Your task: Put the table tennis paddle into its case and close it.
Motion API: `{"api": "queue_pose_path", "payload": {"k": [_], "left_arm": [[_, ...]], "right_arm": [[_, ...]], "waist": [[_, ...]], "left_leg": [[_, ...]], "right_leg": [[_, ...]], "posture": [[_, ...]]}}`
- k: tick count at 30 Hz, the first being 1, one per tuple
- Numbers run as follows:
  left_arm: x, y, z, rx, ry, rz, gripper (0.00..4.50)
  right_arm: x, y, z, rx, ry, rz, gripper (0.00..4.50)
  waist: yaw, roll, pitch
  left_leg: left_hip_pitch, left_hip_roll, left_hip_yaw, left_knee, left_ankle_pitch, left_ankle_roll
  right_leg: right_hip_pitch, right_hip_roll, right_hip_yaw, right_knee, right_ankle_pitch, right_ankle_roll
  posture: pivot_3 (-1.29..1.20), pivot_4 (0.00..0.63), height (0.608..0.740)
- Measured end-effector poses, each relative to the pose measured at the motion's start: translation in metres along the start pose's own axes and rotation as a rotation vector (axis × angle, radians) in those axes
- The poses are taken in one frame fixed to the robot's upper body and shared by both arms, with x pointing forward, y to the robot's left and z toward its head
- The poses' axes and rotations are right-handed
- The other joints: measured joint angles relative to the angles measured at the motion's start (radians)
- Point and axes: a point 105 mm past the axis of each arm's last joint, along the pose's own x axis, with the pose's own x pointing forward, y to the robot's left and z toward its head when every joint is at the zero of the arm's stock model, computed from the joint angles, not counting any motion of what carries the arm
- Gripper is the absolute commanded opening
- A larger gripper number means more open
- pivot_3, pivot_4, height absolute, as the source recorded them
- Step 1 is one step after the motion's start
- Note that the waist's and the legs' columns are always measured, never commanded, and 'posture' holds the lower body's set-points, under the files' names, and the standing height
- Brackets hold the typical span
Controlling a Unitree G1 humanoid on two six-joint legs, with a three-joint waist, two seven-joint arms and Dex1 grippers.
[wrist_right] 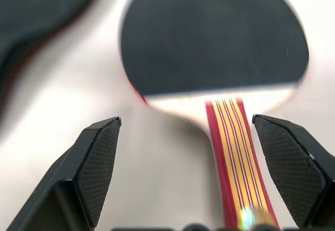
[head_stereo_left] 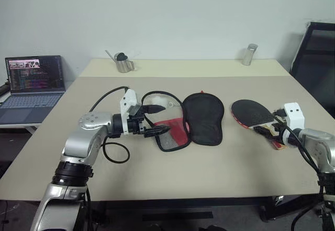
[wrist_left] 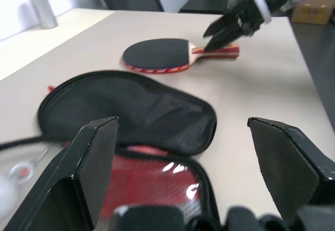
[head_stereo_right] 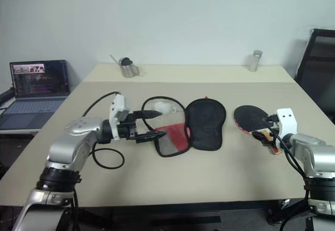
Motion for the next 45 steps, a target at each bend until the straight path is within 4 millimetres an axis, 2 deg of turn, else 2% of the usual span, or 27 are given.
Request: {"api": "queue_pose_path", "payload": {"k": [5, 16, 19, 27, 28, 34, 38, 43, 45], "left_arm": [[0.002, 0.003, 0.003, 0.003, -0.004, -0.003, 4.31], [0.002, 0.004, 0.004, 0.006, -0.002, -0.011, 4.31], [0.002, 0.004, 0.004, 0.006, -0.001, -0.008, 4.31], [0.000, 0.007, 0.004, 0.009, 0.009, 0.014, 4.31], [-0.001, 0.007, 0.004, 0.010, 0.011, 0.017, 4.31], [-0.009, 0.009, 0.000, 0.008, 0.033, 0.039, 4.31], [-0.014, 0.010, -0.004, 0.001, 0.046, 0.053, 4.31], [-0.027, 0.014, -0.006, 0.003, 0.057, 0.100, 4.31], [-0.030, 0.013, -0.008, -0.001, 0.066, 0.106, 4.31]], "right_arm": [[0.011, -0.009, -0.010, 0.035, 0.014, -0.014, 4.43], [0.033, -0.017, -0.008, -0.001, 0.007, -0.024, 4.43], [0.036, -0.018, -0.007, -0.014, 0.014, -0.029, 3.90], [0.037, -0.015, -0.009, -0.026, 0.037, -0.017, 1.23], [0.037, -0.015, -0.009, -0.027, 0.040, -0.018, 1.09], [0.034, -0.012, -0.007, 0.039, 0.039, -0.014, 1.09], [0.029, -0.001, -0.001, 0.085, 0.034, 0.007, 1.09], [0.017, 0.046, 0.036, 0.112, -0.068, 0.115, 1.09], [0.013, 0.070, 0.050, 0.118, -0.108, 0.163, 1.09]], "waist": [[-0.002, 0.000, 0.000], [-0.003, 0.000, 0.000], [-0.004, 0.000, 0.000], [-0.004, 0.000, 0.000], [-0.004, 0.000, 0.000], [-0.003, 0.000, 0.000], [-0.004, 0.000, 0.000], [-0.007, 0.001, 0.001], [-0.006, 0.001, 0.001]], "left_leg": [[0.000, 0.000, 0.000, 0.000, 0.000, 0.000], [0.000, 0.000, 0.000, 0.001, 0.000, 0.000], [0.001, 0.000, 0.000, 0.001, 0.000, 0.000], [0.003, 0.000, 0.001, 0.001, 0.000, 0.000], [0.004, 0.000, 0.000, 0.001, 0.000, 0.000], [0.004, 0.000, 0.001, 0.001, 0.000, 0.000], [0.004, 0.000, 0.001, 0.000, 0.000, 0.000], [0.004, 0.001, 0.001, 0.000, 0.000, 0.000], [0.004, 0.001, 0.001, 0.000, 0.000, 0.000]], "right_leg": [[0.000, 0.000, 0.000, 0.000, 0.000, 0.000], [0.001, 0.000, 0.000, 0.000, 0.000, 0.001], [0.001, 0.000, 0.001, 0.000, 0.001, 0.001], [0.003, 0.000, 0.001, 0.001, 0.001, 0.001], [0.004, 0.000, 0.001, 0.001, 0.001, 0.001], [0.004, 0.000, 0.001, 0.000, 0.001, 0.001], [0.002, 0.000, 0.002, 0.001, 0.001, 0.001], [0.000, 0.001, 0.004, 0.003, 0.000, 0.001], [0.000, 0.000, 0.004, 0.003, 0.000, 0.001]], "posture": [[0.00, 0.150, 0.740], [0.00, 0.150, 0.740], [0.00, 0.150, 0.740], [0.00, 0.150, 0.740], [0.00, 0.150, 0.740], [0.00, 0.150, 0.740], [0.00, 0.150, 0.740], [0.00, 0.150, 0.740], [0.00, 0.150, 0.740]]}}
